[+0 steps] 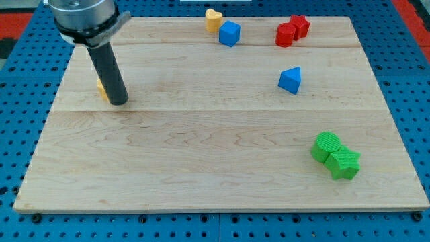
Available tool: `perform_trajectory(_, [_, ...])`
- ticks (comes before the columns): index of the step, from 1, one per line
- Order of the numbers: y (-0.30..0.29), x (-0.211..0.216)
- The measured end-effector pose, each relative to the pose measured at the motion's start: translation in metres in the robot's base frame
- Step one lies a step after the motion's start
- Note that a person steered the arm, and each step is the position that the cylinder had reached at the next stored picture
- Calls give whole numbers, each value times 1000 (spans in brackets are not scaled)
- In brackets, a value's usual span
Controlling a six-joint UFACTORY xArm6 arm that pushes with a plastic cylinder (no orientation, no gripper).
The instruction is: Slide the yellow heart to the yellow hexagon
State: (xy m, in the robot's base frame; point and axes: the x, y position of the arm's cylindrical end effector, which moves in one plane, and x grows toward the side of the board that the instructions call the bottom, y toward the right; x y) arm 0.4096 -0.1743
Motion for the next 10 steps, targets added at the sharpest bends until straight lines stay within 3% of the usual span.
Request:
perform_trajectory(1, [49,-33])
perform_trajectory(3, [242,-120])
perform_trajectory(4, [280,-169])
perform_trajectory(5, [205,-191])
perform_trajectory(7, [221,-217])
perform_trajectory(9, [43,-206])
perform_trajectory(10, [-36,-178])
